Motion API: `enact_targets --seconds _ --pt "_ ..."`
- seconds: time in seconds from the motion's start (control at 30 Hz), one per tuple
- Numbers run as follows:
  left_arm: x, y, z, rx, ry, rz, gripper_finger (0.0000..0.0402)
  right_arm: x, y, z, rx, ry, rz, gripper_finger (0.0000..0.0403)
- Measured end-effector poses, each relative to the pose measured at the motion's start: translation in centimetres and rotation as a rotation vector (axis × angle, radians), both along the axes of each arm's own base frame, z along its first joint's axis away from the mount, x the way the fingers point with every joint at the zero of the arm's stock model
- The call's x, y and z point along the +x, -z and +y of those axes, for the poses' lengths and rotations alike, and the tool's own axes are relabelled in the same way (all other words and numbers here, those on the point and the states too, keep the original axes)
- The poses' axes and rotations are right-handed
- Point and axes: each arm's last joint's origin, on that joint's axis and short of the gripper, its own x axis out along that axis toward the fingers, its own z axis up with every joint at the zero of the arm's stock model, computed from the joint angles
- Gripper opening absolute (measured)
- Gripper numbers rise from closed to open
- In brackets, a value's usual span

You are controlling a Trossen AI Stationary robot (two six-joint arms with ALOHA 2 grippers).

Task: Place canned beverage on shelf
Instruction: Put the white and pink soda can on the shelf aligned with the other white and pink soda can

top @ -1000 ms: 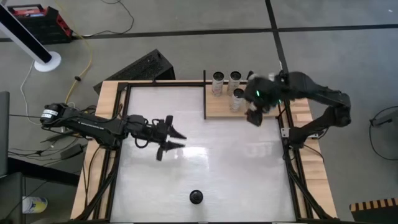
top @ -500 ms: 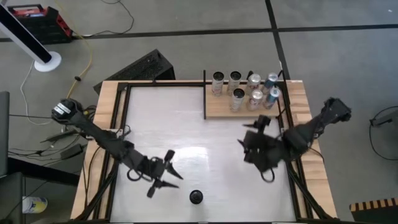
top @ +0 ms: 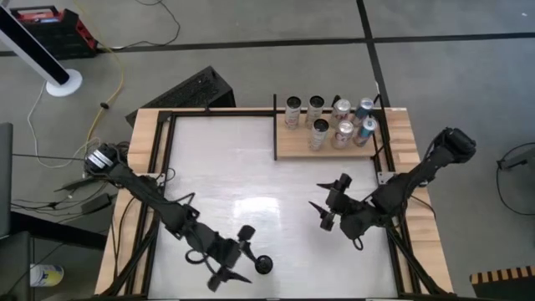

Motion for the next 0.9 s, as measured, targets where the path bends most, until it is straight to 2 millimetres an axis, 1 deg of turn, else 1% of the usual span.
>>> enact_targets --seconds 0.1,0.23,0.37,0.47,0.6,0.9 --pt "1.3 -0.6 -0.7 0.099 -0.028 0.046 0.0238 0.1 0.4 -0.2 0.014 0.008 -0.021 0.0322" --pt "3.2 -0.2 -1.3 0.207 -0.082 0.098 0.0292 -0.1 0.7 -0.4 -0.025 -0.004 0.017 0.0322" --pt "4.8 0.4 -1.5 0.225 -0.093 0.145 0.0337 -0.2 0.7 -0.3 -0.048 -0.018 0.033 0.0322" --pt "5.5 0.8 -1.1 0.209 -0.086 0.196 0.0360 -0.1 0.8 -0.4 -0.066 -0.022 0.045 0.0322" --pt "5.8 1.0 -0.8 0.189 -0.101 0.232 0.0371 0.1 0.8 -0.8 -0.070 -0.010 0.055 0.0322" --pt "5.4 2.2 -0.6 0.197 -0.112 0.353 0.0372 0.7 0.8 -1.8 -0.076 0.025 0.064 0.0322"
